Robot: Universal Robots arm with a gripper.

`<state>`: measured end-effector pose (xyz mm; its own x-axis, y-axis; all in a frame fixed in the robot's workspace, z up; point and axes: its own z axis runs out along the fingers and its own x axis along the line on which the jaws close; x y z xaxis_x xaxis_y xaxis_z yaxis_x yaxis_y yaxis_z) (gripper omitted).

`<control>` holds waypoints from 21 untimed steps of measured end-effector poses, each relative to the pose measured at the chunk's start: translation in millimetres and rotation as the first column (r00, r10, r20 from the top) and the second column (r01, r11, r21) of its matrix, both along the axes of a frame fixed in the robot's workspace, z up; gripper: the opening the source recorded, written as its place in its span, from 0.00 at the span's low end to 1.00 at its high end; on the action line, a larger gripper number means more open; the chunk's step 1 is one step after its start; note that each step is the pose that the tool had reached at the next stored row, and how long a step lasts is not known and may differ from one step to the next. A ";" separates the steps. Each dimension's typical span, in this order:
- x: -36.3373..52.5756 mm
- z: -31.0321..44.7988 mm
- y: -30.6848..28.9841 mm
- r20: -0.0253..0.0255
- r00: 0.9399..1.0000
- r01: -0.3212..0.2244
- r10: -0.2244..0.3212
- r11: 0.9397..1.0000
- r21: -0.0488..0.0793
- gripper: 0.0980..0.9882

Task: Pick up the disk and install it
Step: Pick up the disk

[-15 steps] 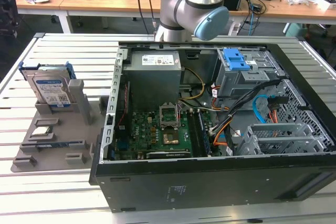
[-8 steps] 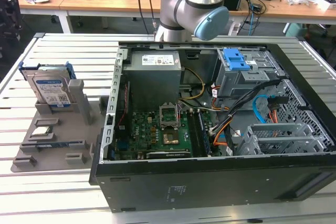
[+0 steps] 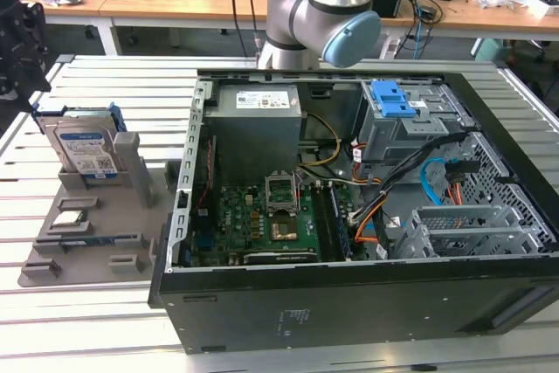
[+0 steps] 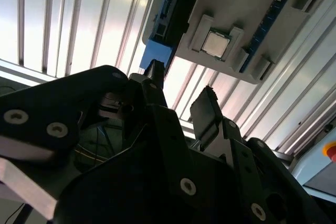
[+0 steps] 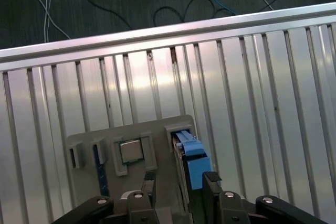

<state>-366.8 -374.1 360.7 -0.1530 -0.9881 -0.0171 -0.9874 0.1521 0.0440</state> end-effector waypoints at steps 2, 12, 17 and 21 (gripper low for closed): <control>0.7 -1.9 2.3 0.000 1.000 -0.001 0.001 1.000 -0.001 0.43; 5.9 -11.7 11.6 0.000 1.000 -0.005 0.005 1.000 -0.008 0.43; 7.5 -15.2 12.7 0.000 1.000 -0.006 0.006 1.000 -0.010 0.43; 9.2 -20.9 13.6 0.000 1.000 -0.010 0.010 1.000 -0.012 0.43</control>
<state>-357.6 -360.5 339.8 -0.1434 -0.9897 -0.0047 -0.9888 0.1430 0.0423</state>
